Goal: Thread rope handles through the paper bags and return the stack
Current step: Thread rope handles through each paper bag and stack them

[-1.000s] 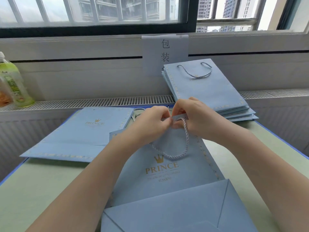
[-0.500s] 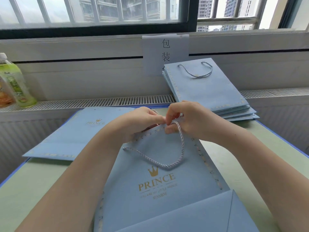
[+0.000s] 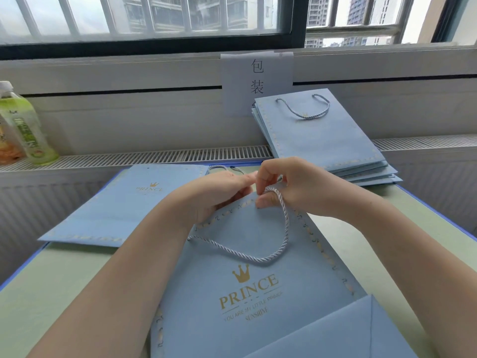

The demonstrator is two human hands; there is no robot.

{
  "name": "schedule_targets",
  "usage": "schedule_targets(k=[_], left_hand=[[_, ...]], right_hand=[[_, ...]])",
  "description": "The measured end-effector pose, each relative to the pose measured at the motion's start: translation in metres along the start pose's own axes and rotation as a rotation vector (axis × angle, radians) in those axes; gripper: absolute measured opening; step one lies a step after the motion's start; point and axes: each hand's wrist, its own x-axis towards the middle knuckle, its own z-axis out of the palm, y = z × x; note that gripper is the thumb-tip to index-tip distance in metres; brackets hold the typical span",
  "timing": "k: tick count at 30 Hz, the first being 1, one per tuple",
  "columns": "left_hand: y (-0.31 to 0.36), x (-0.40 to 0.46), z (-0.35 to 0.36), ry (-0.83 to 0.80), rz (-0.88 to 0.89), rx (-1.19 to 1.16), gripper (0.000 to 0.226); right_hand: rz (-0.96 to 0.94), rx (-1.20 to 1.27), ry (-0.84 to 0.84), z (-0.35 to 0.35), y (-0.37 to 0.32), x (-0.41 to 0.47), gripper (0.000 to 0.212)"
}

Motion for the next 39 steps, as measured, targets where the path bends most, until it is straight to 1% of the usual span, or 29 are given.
schedule_targets(k=[2, 5, 8, 10, 12, 15, 17, 21, 23, 24, 26, 28, 30, 32, 33, 34, 35, 37, 38, 39], left_hand=[[0.001, -0.001, 0.000, 0.005, -0.010, -0.008, 0.049], [0.000, 0.000, 0.001, 0.061, -0.006, 0.047, 0.051], [-0.005, 0.003, 0.001, 0.133, 0.047, 0.135, 0.046], [-0.008, 0.005, 0.000, 0.160, 0.100, 0.187, 0.045], [-0.009, 0.006, 0.000, 0.183, 0.165, 0.279, 0.046], [-0.008, 0.004, -0.002, 0.165, 0.245, 0.345, 0.051], [-0.007, 0.003, -0.004, 0.132, 0.301, 0.354, 0.056], [-0.008, 0.004, -0.011, 0.085, 0.412, 0.357, 0.082], [-0.007, 0.001, -0.016, 0.067, 0.458, 0.341, 0.087], [-0.005, -0.002, -0.018, 0.054, 0.455, 0.335, 0.082], [-0.003, -0.008, -0.020, 0.033, 0.401, 0.359, 0.055], [-0.003, -0.009, -0.020, 0.037, 0.388, 0.394, 0.032], [-0.003, -0.007, -0.020, 0.105, 0.436, 0.361, 0.017], [-0.004, -0.002, -0.022, 0.234, 0.511, 0.299, 0.011], [-0.005, 0.001, -0.023, 0.320, 0.541, 0.267, 0.011], [-0.007, 0.004, -0.024, 0.425, 0.558, 0.238, 0.011], [-0.009, 0.007, -0.027, 0.543, 0.560, 0.211, 0.012], [-0.014, 0.011, -0.030, 0.753, 0.543, 0.149, 0.013], [-0.015, 0.011, -0.032, 0.826, 0.544, 0.105, 0.014], [-0.016, 0.010, -0.033, 0.885, 0.548, 0.056, 0.015]], right_hand=[[-0.014, 0.029, 0.005, 0.001, 0.001, 0.000, 0.024], [-0.016, 0.043, 0.007, 0.001, 0.004, 0.001, 0.019], [-0.015, -0.074, 0.019, 0.002, 0.011, 0.003, 0.020], [-0.042, -0.191, 0.085, 0.004, 0.015, 0.004, 0.018], [-0.071, -0.219, 0.193, 0.003, 0.017, 0.006, 0.013], [-0.066, -0.049, 0.349, -0.005, 0.014, 0.006, 0.013], [-0.074, 0.033, 0.458, -0.012, 0.013, 0.005, 0.023], [-0.032, 0.239, 0.614, -0.020, 0.013, 0.005, 0.021], [0.000, 0.325, 0.669, -0.023, 0.013, 0.005, 0.021], [0.015, 0.366, 0.686, -0.024, 0.013, 0.005, 0.020], [0.047, 0.436, 0.701, -0.025, 0.014, 0.005, 0.016], [0.077, 0.425, 0.686, -0.026, 0.017, 0.004, 0.012], [0.072, 0.399, 0.615, -0.028, 0.018, 0.003, 0.009], [0.011, 0.517, 0.490, -0.031, 0.017, 0.000, 0.005], [-0.019, 0.596, 0.432, -0.033, 0.017, -0.002, 0.008], [-0.031, 0.656, 0.402, -0.035, 0.017, -0.003, 0.016], [-0.029, 0.663, 0.388, -0.038, 0.017, -0.004, 0.023], [0.046, 0.586, 0.335, -0.047, 0.019, -0.007, 0.037], [0.098, 0.487, 0.268, -0.050, 0.017, -0.009, 0.042], [0.159, 0.394, 0.197, -0.053, 0.016, -0.012, 0.042]])
